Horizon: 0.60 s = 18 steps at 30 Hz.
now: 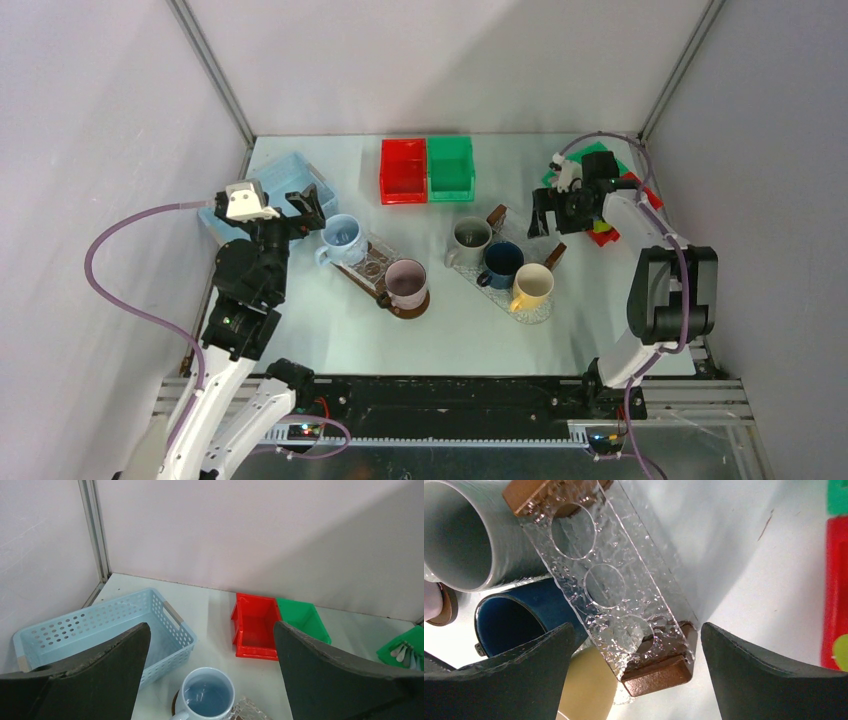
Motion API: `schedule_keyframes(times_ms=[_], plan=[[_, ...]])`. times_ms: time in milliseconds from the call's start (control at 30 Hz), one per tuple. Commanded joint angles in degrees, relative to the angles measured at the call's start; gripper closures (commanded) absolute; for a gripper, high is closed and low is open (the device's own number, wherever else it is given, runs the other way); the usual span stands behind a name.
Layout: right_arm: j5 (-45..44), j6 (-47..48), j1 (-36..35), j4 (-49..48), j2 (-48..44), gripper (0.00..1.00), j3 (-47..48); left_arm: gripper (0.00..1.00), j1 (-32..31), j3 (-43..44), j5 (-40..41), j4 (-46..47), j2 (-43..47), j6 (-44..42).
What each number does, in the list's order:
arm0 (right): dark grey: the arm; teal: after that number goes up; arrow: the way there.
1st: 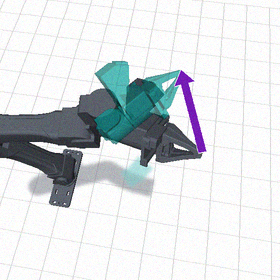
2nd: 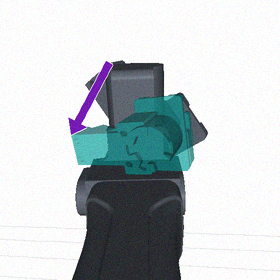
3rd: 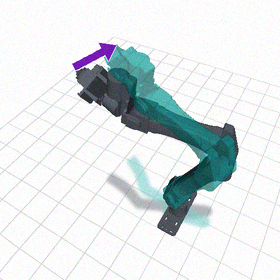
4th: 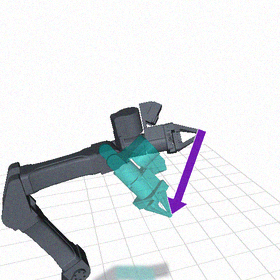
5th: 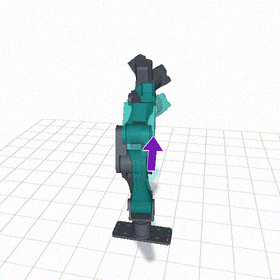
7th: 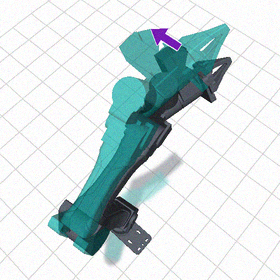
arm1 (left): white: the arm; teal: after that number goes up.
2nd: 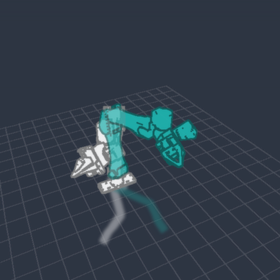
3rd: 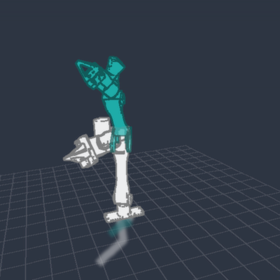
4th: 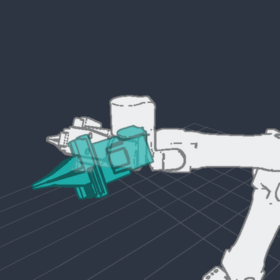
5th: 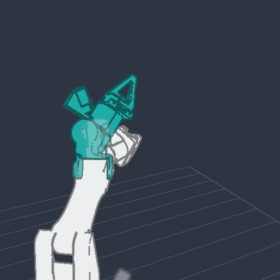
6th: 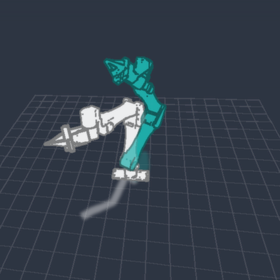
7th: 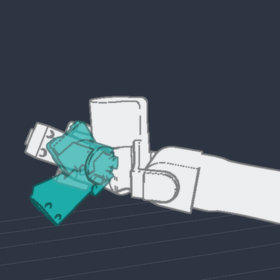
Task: Prepare toiletry sets of a toothbrush and toothpaste on the tray
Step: Place the toothpaste holder at the center of the board.
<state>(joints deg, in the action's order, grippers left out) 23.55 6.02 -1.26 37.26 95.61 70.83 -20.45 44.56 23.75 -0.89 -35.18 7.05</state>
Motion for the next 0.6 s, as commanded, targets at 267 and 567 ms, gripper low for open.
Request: schedule_keyframes(times_ms=[267,567], plan=[[3.02,-4.20,-0.58,-2.75,-1.81,0.01,-5.50,0.00,0.43,-0.62,-0.68,2.91,0.46,-0.12],[-1.49,-5.67,-0.21,-3.47,-5.82,0.01,-5.96,0.00,0.42,-0.70,-0.82,2.91,0.46,-0.18]])
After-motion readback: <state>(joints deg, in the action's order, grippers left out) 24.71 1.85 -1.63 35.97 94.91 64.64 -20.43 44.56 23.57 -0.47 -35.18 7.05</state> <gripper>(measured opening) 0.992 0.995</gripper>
